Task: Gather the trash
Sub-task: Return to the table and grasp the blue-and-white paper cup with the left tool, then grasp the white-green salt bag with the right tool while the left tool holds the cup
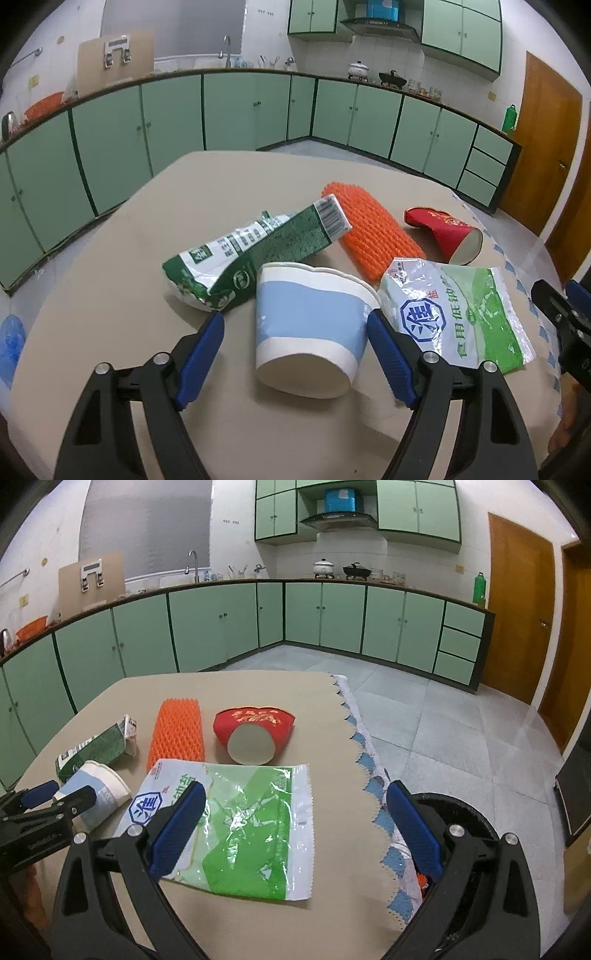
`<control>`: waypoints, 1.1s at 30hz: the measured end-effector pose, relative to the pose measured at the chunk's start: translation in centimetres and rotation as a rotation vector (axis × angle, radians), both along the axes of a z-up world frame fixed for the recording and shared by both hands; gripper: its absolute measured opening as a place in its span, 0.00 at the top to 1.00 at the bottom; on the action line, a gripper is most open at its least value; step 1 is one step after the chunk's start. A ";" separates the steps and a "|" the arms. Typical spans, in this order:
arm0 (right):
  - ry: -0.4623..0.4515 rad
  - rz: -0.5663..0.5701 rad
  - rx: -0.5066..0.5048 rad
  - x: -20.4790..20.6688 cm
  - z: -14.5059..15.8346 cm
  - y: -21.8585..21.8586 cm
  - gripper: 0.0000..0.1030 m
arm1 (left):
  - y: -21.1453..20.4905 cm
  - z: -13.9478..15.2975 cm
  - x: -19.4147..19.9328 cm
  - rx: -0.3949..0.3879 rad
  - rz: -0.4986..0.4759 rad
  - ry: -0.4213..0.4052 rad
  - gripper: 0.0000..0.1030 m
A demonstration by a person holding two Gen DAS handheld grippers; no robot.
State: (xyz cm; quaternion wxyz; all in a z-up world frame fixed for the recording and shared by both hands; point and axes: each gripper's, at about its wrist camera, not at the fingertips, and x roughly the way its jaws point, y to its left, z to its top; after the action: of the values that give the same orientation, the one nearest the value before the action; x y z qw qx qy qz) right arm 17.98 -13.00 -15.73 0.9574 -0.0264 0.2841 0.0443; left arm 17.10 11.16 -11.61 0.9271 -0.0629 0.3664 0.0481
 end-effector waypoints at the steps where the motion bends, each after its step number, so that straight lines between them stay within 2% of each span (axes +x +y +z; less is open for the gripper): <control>1: 0.001 0.001 -0.001 0.1 -0.1 0.0 0.07 | -0.1 -0.1 0.1 -0.003 -0.003 0.003 0.24; 5: 0.010 0.007 -0.007 0.2 -0.5 -0.1 0.07 | -0.5 -0.8 0.7 -0.014 -0.023 0.033 0.25; 8: 0.011 0.010 -0.015 0.1 -0.8 -0.1 0.07 | -0.8 -1.3 0.9 -0.036 -0.042 0.056 0.34; 15: 0.038 0.022 -0.009 0.2 -1.3 -0.5 0.08 | -1.3 -1.0 0.6 -0.033 -0.056 0.037 0.39; 20: 0.098 0.040 0.007 0.5 -2.3 -0.4 0.08 | -1.7 -0.7 0.1 -0.030 -0.062 0.028 0.39; 24: 0.138 0.049 0.010 0.7 -3.0 -0.3 0.20 | -1.6 -0.7 -0.2 -0.028 -0.060 0.030 0.39; 27: 0.179 0.049 0.018 1.2 -3.4 -0.3 0.24 | -1.5 -1.0 -0.2 -0.031 -0.057 0.038 0.39; 30: 0.204 0.047 0.021 1.5 -3.8 -0.4 0.36 | -1.6 -1.0 -0.2 -0.021 -0.055 0.039 0.39; 33: 0.225 0.037 0.026 1.8 -4.1 -0.7 0.43 | -1.7 -1.0 -0.3 -0.019 -0.052 0.041 0.39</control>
State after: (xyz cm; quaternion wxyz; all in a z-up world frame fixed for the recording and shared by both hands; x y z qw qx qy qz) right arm 19.82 -13.68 -19.84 0.9187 -0.0140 0.3888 0.0683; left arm 16.84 9.45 -12.65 0.9197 -0.0609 0.3872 0.0216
